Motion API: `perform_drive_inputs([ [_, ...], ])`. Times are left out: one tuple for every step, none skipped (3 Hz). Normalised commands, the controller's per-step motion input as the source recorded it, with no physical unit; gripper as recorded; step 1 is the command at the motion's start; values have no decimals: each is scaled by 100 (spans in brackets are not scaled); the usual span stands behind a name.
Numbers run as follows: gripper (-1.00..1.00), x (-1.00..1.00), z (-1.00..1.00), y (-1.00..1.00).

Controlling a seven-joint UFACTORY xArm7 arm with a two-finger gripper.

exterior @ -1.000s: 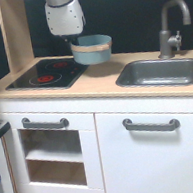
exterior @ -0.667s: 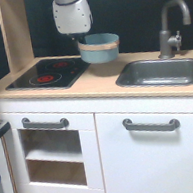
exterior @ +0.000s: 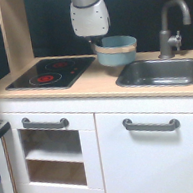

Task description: Place the pot in the sink

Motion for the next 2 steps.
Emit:
perform_drive_inputs([
  [-100,99,-88,43],
  [-100,97,-85,28],
])
